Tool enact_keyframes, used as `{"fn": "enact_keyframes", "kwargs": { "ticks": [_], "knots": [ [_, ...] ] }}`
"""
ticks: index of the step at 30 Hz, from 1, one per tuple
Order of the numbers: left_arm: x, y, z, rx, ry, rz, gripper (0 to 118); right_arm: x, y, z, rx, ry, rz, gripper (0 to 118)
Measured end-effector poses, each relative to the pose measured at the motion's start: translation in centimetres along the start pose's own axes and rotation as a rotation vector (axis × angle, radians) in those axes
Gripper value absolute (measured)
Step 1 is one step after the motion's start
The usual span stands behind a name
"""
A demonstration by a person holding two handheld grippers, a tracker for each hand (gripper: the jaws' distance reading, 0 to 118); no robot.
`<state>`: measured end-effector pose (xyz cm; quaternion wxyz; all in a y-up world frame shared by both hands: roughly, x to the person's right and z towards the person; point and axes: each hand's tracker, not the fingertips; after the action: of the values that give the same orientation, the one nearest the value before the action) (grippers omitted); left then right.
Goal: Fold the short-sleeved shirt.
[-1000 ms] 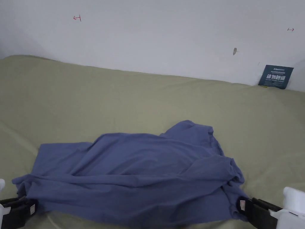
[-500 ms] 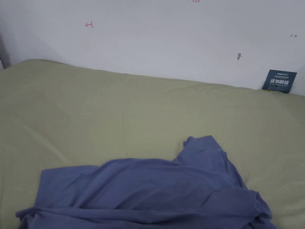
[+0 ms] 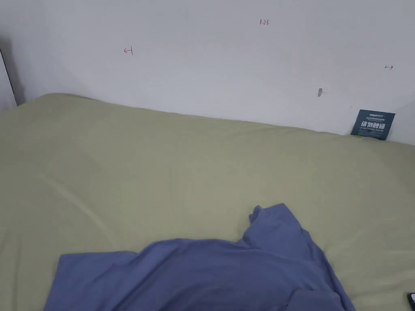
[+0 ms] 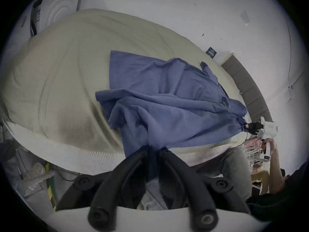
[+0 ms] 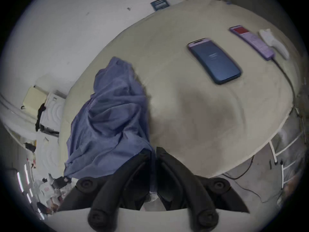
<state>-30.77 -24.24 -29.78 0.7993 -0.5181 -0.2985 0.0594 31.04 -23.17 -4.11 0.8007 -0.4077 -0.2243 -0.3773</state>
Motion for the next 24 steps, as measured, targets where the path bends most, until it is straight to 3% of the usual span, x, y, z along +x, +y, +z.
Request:
{"fn": "enact_keyframes", "kwargs": {
  "ticks": [1, 2, 3, 6, 9, 11, 13, 14, 15, 16, 18, 24],
  "knots": [
    [0.1, 0.0, 0.7, 0.005, 0.015, 0.012, 44, 0.3, 0.1, 0.8, 0.027, -0.009, -0.021, 17],
    [0.2, 0.1, 1.5, 0.022, 0.065, 0.03, 73, 0.4, 0.2, 1.8, 0.061, -0.022, -0.043, 41],
    [0.3, 0.0, 2.4, 0.043, 0.092, 0.047, 79, 0.3, 0.3, 3.0, 0.11, -0.047, -0.039, 51],
    [1.6, 0.3, 5.9, 0.156, 0.17, 0.042, 78, -1.6, 0.2, 6.5, 0.264, -0.109, 0.128, 49],
    [5.9, 1.4, 9.2, 0.324, 0.305, -0.067, 78, -5.1, -0.3, 9.1, 0.363, -0.109, 0.299, 49],
    [9.6, 2.2, 10.7, 0.421, 0.328, -0.13, 69, -8.0, -1.0, 10.3, 0.424, -0.099, 0.394, 48],
    [13.1, 2.7, 10.9, 0.483, 0.284, -0.195, 40, -10.8, -2.1, 11.0, 0.445, -0.057, 0.496, 43],
    [14.8, 2.8, 10.5, 0.492, 0.283, -0.217, 14, -12.2, -2.7, 11.1, 0.446, -0.05, 0.531, 30],
    [16.5, 2.7, 9.9, 0.517, 0.281, -0.244, 3, -13.6, -3.4, 11.0, 0.449, -0.044, 0.573, 15],
    [17.6, 2.4, 9.1, 0.525, 0.286, -0.255, 2, -14.8, -4.1, 10.9, 0.451, -0.042, 0.607, 8],
    [20.6, 1.7, 7.3, 0.518, 0.273, -0.28, 0, -16.5, -5.6, 10.1, 0.459, -0.022, 0.66, 6],
    [25.9, -3.0, 1.2, 0.477, 0.292, -0.289, 0, -19.5, -11.8, 6.9, 0.456, 0.042, 0.724, 1]
  ]
}}
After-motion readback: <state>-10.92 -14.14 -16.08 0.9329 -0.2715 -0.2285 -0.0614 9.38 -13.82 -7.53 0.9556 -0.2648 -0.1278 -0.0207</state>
